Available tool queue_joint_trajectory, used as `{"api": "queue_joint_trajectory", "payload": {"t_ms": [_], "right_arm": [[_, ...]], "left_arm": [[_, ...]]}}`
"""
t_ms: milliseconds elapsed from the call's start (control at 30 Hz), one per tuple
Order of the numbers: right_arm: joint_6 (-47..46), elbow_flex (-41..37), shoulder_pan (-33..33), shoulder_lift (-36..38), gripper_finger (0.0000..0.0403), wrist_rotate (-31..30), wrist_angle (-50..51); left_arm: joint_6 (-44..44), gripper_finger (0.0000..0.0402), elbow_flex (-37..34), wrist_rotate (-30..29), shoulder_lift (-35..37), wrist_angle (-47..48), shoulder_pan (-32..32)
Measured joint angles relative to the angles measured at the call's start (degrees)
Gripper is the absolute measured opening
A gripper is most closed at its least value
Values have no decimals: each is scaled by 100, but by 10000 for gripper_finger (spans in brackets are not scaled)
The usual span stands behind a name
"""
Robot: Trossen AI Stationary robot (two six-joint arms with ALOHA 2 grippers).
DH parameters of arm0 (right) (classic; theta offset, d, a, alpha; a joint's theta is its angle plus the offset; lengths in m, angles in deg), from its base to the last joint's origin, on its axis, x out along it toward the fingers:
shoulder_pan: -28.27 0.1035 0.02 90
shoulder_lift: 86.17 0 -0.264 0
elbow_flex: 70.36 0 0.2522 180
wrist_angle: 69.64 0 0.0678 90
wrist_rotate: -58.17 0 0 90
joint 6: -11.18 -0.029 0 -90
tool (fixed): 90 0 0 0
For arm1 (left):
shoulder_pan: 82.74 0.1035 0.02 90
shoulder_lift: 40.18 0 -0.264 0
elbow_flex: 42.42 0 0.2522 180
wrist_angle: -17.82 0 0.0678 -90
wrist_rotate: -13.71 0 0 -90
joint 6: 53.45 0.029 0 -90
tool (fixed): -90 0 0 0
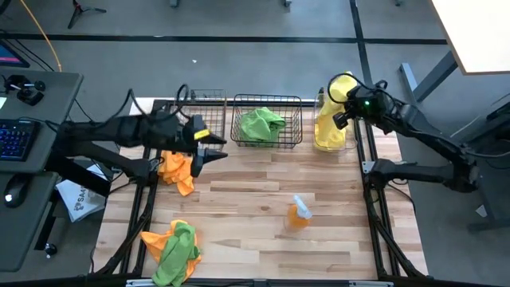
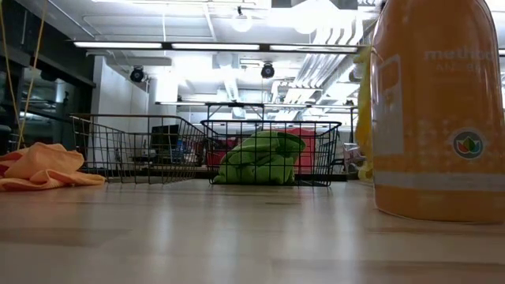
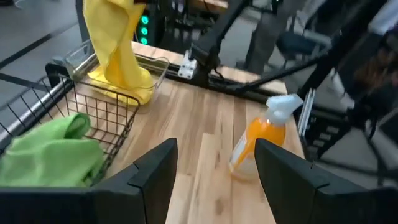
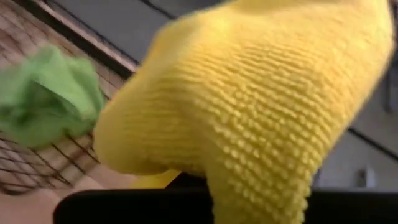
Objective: Sort microfiber towel by color & place in baskets
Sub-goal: Put the yellow microfiber towel into the transparent bin
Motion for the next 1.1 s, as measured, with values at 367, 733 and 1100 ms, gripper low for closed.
{"api": "queue_joint_trajectory", "payload": {"t_ms": [367, 733, 1100], "right_arm": [[-335, -1505, -1198, -766, 0, 1493, -732], [-286, -1085, -1353, -1423, 94, 2772, 73], [235, 611, -1352, -1484, 315, 2379, 1667]], "left_arm": [[-783, 204, -1064, -152, 824, -1092, -404], [-773, 204, -1062, -151, 1436, -1641, -580], [-479, 204, -1059, -151, 1511, -1597, -580]]}}
